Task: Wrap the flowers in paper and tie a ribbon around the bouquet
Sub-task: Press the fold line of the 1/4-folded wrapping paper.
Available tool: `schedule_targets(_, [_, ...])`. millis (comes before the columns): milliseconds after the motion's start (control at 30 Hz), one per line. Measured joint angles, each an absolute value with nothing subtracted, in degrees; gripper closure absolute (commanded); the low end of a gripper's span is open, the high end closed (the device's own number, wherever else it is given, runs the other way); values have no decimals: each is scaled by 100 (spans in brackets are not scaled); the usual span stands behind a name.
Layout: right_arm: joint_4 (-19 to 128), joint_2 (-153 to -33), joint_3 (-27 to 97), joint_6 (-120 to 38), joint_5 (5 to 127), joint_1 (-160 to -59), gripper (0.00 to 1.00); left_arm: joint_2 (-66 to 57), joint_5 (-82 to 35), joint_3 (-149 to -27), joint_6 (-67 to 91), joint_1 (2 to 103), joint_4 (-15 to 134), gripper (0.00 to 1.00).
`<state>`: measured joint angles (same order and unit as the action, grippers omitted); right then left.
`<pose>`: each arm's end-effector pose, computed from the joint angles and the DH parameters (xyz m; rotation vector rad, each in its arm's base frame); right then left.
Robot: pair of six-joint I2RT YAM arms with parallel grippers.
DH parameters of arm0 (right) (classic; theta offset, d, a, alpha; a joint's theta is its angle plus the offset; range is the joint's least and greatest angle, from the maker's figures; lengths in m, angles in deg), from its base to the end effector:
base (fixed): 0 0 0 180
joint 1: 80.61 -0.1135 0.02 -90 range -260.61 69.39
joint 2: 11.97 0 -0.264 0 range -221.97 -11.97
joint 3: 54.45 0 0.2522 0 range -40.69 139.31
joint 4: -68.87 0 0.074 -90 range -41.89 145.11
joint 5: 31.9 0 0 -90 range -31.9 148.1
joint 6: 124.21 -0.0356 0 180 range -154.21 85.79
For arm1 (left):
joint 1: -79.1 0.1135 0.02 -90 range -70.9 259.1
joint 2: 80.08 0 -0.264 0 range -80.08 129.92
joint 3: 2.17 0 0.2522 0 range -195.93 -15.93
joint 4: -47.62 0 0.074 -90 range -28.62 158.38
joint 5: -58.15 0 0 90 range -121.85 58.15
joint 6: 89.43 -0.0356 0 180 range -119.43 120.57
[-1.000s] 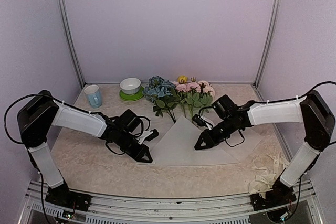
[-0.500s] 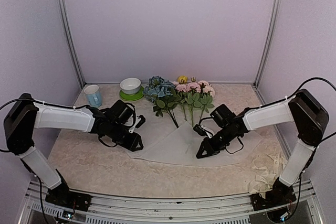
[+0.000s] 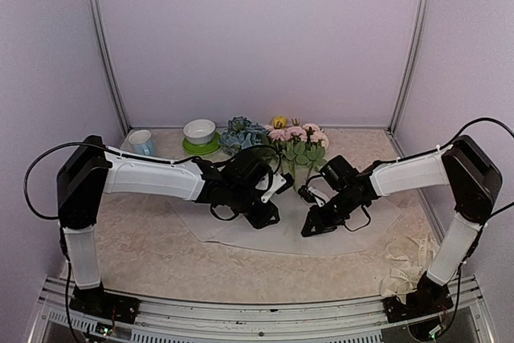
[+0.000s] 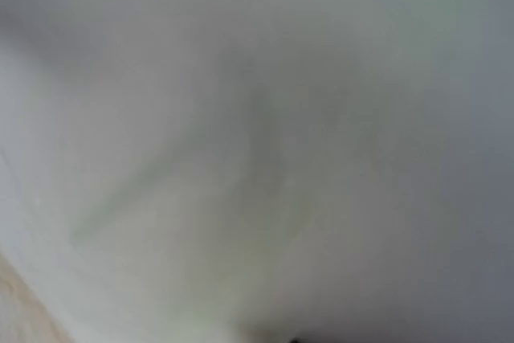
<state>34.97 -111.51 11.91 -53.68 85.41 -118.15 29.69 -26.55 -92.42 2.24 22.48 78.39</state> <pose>0.2406 0.2055 0.1385 -0.5932 2.8260 0.8948 0.2266 -0.3500 0.1935 1.2026 2.2211 -0.5462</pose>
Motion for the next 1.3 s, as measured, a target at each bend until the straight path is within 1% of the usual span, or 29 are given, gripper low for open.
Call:
schedule_targets(67, [3482,-11151,1245,-5418,8475,-11828,83,3312,-2603,-9393,110,2257,7896,67])
schedule_targets(167, [3460,-11149,1265,-5490,8431,-11848,83,3559,-2550,-9284,-12,2310,8117,68])
schedule_targets(400, [2981,-11077,1256,-5636,8235,-11935,83,3415,-2410,-8790,-71,2414,8132,68])
schedule_targets(533, [2345,-10885,1254,-5781,7752,-11959,83,3278,-2323,-8576,-54,2443,8060,69])
schedule_targets(667, [1451,-10675,1256,-5990,6910,-11962,83,3271,-2260,-8560,-52,2471,8036,69])
schedule_targets(700, [1235,-10655,1256,-6065,6700,-11962,79,3271,-2236,-8552,-52,2476,8027,68])
schedule_targets(867, [190,-10467,1424,-6530,5710,-12025,39,3269,-2146,-8536,-54,2511,8001,68])
schedule_targets(967, [-420,-10327,1844,-6924,5048,-12228,25,3253,-2107,-8495,-54,2528,7948,68])
schedule_targets(1033, [-619,-10249,2067,-7177,4788,-12372,25,3214,-2065,-8405,-56,2541,7837,69])
schedule_targets(1133, [-529,-10089,1999,-7597,4829,-12451,28,3181,-1986,-8302,-56,2572,7691,69])
schedule_targets(1167, [-492,-10048,1929,-7730,4845,-12460,26,3170,-1973,-8281,-58,2578,7660,69])
schedule_targets(1200, [-463,-10006,1842,-7918,4873,-12460,20,3162,-1967,-8261,-60,2581,7636,69])
schedule_targets(1233, [-466,-9980,1765,-8141,4880,-12460,18,3153,-1965,-8239,-67,2583,7610,68])
schedule_targets(1300, [-468,-9919,1636,-8578,4880,-12460,18,3140,-1956,-8217,-82,2596,7583,68])
